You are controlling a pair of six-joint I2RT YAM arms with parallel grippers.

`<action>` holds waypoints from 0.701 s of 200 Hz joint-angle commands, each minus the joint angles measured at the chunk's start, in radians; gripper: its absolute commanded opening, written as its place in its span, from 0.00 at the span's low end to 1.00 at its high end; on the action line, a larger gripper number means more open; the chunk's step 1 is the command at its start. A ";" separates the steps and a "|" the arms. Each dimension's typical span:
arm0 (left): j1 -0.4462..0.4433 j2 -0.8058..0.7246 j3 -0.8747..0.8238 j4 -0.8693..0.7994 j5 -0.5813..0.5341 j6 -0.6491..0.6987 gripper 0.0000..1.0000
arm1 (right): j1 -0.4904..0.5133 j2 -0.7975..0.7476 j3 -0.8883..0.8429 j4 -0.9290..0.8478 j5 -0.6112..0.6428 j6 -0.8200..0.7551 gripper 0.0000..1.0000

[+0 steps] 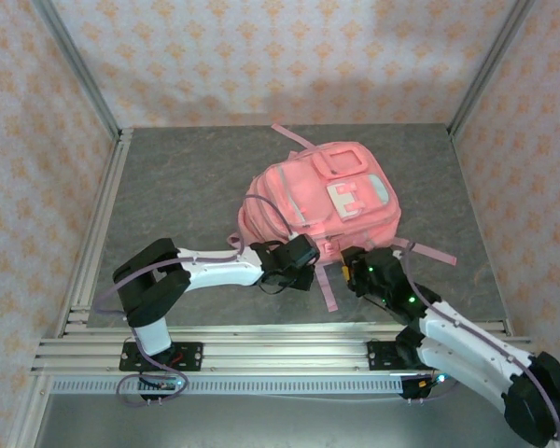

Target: Pack books, pencil case, and school supplies into a backpack

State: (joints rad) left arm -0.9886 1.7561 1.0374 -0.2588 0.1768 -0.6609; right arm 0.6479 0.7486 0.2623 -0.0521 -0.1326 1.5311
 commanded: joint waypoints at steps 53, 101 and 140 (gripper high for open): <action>-0.022 -0.008 0.018 -0.014 0.016 -0.002 0.00 | 0.071 0.236 0.000 0.296 0.073 -0.003 0.42; -0.027 -0.014 0.021 -0.021 0.013 0.004 0.00 | 0.073 0.312 0.001 0.342 0.133 -0.040 0.25; -0.024 -0.043 0.010 -0.052 -0.022 0.019 0.00 | 0.073 0.370 -0.015 0.347 0.174 -0.059 0.07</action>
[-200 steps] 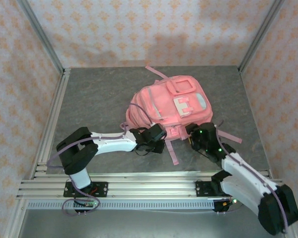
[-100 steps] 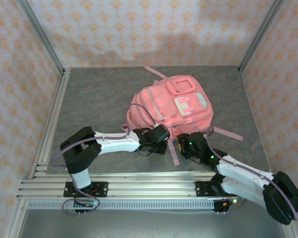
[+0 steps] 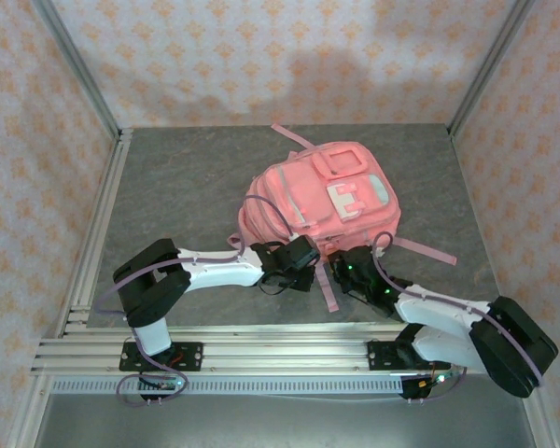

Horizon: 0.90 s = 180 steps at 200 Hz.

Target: Pack books, pencil case, and school supplies into a backpack

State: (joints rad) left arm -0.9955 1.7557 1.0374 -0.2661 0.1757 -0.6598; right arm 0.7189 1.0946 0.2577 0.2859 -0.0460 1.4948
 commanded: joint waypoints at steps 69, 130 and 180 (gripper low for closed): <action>0.021 -0.097 -0.055 -0.073 -0.056 0.027 0.00 | -0.033 -0.159 -0.052 -0.188 0.189 -0.065 0.00; 0.044 -0.129 -0.093 -0.074 -0.046 0.048 0.00 | -0.182 -0.213 -0.042 -0.265 0.092 -0.191 0.00; -0.010 -0.007 0.025 -0.087 0.019 0.085 0.00 | -0.394 -0.112 0.028 -0.229 -0.179 -0.347 0.00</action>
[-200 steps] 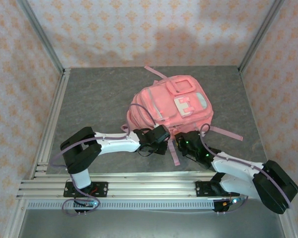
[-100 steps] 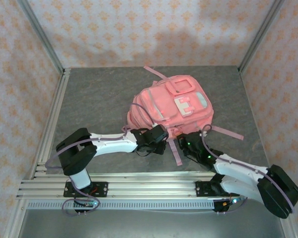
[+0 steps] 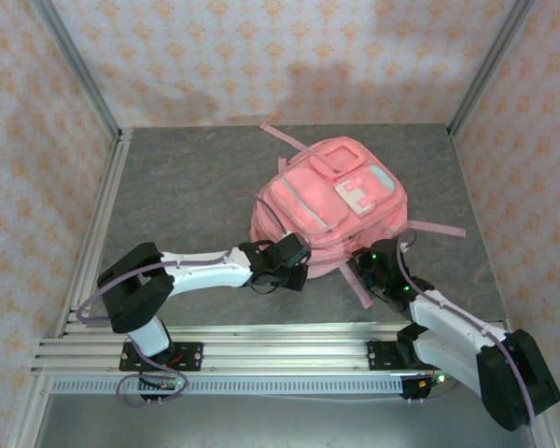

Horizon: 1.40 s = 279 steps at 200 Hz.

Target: Pack books, pencil case, and school supplies into a backpack

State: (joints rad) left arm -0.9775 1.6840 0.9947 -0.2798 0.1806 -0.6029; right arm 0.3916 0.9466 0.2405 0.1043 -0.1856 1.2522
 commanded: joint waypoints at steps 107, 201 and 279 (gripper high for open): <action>-0.093 0.171 0.214 -0.059 0.059 0.020 0.00 | 0.095 -0.336 -0.053 -0.196 -0.036 0.184 0.47; -0.099 0.162 0.217 -0.065 0.057 0.018 0.00 | 0.190 -0.093 -0.023 0.063 0.045 0.183 0.28; -0.068 0.084 0.130 -0.090 0.010 0.027 0.00 | 0.185 -0.174 -0.030 -0.145 0.166 0.103 0.00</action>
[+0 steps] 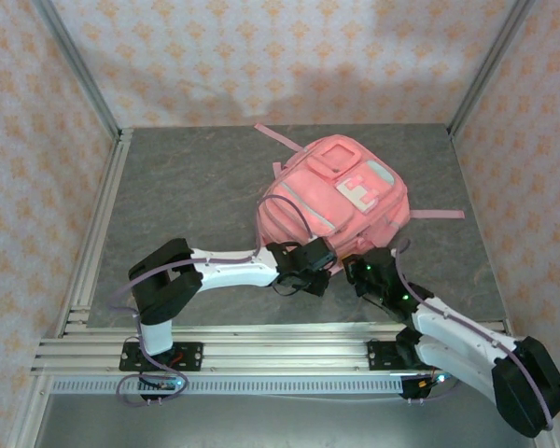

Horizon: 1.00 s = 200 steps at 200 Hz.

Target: Pack books, pencil case, and school supplies into a backpack

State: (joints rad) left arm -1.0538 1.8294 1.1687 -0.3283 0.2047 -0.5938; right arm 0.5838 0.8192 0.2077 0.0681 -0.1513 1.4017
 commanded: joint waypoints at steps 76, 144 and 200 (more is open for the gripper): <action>0.054 -0.109 -0.100 -0.038 -0.005 0.026 0.00 | -0.226 -0.007 0.059 -0.174 -0.028 -0.256 0.00; 0.041 -0.013 0.023 -0.031 0.047 0.030 0.00 | -0.342 0.019 0.092 -0.189 -0.224 -0.217 0.43; 0.016 0.018 0.037 -0.008 0.061 0.020 0.00 | -0.163 -0.315 -0.012 -0.326 -0.126 -0.004 0.43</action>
State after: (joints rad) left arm -1.0187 1.8286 1.1812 -0.3340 0.2512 -0.5777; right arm 0.3328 0.5972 0.2409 -0.1967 -0.3473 1.2785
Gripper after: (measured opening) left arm 0.116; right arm 0.441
